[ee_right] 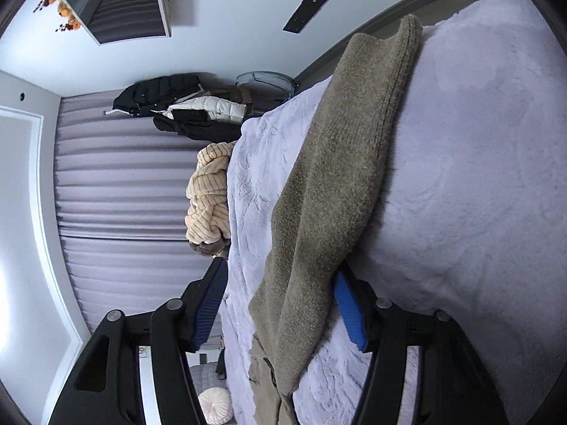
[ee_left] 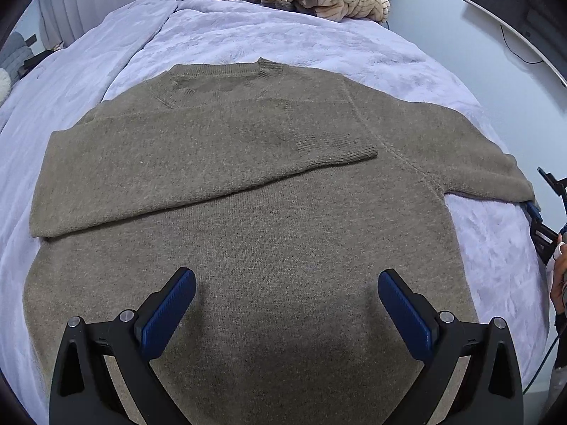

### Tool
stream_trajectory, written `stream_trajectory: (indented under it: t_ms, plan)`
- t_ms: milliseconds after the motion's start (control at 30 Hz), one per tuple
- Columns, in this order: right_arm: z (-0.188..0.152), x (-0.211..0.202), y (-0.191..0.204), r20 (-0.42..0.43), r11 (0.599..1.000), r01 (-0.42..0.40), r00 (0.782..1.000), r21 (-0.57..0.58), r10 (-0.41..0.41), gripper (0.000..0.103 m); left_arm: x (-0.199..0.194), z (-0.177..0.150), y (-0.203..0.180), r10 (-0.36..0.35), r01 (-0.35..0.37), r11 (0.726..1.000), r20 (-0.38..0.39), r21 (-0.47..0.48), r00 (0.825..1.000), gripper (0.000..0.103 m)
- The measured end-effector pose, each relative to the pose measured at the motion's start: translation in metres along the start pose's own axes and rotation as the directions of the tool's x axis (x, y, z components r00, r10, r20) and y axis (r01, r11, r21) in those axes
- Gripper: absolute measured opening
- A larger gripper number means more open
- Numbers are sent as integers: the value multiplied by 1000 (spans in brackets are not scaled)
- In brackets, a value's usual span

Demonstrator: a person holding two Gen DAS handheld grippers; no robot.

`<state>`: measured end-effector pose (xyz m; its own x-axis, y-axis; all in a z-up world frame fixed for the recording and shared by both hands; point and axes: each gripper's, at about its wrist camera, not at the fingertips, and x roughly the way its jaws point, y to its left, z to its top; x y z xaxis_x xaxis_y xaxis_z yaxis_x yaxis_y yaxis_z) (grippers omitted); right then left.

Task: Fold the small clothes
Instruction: 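Grasp the other sleeve cuff with the right gripper and lift it, then fold the held sleeve across the body with the right gripper, then release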

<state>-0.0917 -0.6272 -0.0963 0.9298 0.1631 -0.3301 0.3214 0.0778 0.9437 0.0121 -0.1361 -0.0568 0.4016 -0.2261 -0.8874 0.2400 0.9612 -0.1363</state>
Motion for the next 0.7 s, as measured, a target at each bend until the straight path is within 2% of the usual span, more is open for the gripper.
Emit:
stream_trajectory:
  t_ms: [33, 67, 133, 200, 333, 433, 500, 600, 700]
  plan:
    - [-1, 1, -3, -6, 1000, 0, 1000, 17, 0, 29, 0, 1, 1, 0, 0, 1000, 4, -1, 1000, 103]
    - [0, 3, -6, -11, 999, 7, 1000, 33, -6, 8, 0, 2, 1, -1, 1, 1000, 7, -2, 1000, 103]
    - [0, 6, -11, -13, 998, -16, 1000, 67, 17, 8, -2, 4, 4, -2, 3, 1000, 12, -7, 1000, 103]
    - [-3, 9, -6, -16, 998, -42, 999, 51, 43, 8, -3, 6, 8, 1, 0, 1000, 23, -16, 1000, 103]
    - [-11, 16, 24, -70, 991, -126, 990, -48, 122, 8, -4, 11, 19, 10, -9, 1000, 39, -29, 999, 103]
    - [-27, 30, 66, -137, 972, -151, 982, -183, 127, 8, -5, 14, 30, 22, -19, 999, 54, -50, 998, 103]
    - [-43, 42, 92, -181, 951, -159, 977, -266, 113, 8, -7, 16, 38, 34, -30, 998, 65, -60, 997, 103]
    - [-79, 69, 134, -256, 895, -175, 964, -409, 71, 8, -12, 16, 57, 50, -42, 995, 87, -91, 995, 103]
    - [-131, 104, 169, -353, 823, -213, 935, -526, 16, 8, -16, 17, 84, 65, -51, 989, 96, -140, 993, 103]
